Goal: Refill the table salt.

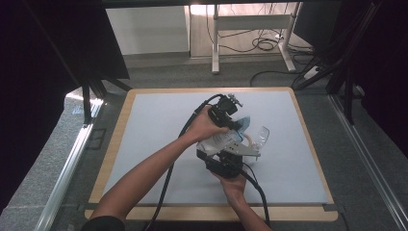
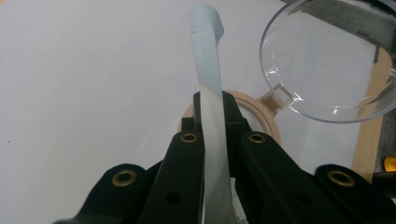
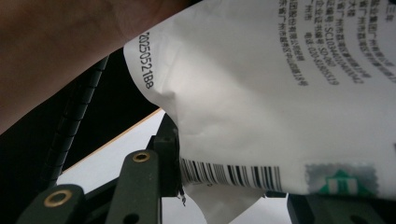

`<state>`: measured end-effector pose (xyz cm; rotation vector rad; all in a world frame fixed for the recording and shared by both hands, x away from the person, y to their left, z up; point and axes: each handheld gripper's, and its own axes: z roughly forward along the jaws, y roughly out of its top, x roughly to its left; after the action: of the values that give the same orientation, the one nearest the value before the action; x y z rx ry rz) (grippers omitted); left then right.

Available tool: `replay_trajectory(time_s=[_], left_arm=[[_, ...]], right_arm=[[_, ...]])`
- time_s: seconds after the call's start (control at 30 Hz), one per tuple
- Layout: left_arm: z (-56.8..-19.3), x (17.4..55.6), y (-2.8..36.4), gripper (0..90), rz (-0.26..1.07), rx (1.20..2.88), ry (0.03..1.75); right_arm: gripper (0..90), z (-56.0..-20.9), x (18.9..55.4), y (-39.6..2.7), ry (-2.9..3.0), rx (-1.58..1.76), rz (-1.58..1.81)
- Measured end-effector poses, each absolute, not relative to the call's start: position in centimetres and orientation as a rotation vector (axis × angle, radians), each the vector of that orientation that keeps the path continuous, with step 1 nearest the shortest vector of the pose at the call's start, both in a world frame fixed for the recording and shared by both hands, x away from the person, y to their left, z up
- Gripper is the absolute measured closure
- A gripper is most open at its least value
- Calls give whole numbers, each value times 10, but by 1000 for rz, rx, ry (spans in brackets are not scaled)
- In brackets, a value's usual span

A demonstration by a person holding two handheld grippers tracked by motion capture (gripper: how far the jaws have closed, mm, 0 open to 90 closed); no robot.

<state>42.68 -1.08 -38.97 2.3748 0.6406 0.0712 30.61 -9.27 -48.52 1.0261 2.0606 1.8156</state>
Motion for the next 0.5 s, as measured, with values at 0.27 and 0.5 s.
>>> replay_trajectory(time_s=[0.27, 0.5], left_arm=[[-389, 426, -11, 900, 71, 2373, 645], [-390, 427, -11, 900, 71, 2371, 645]], right_arm=[[602, -485, 306, -93, 2059, 1020, 1814], [603, -485, 306, -93, 2060, 1020, 1814]])
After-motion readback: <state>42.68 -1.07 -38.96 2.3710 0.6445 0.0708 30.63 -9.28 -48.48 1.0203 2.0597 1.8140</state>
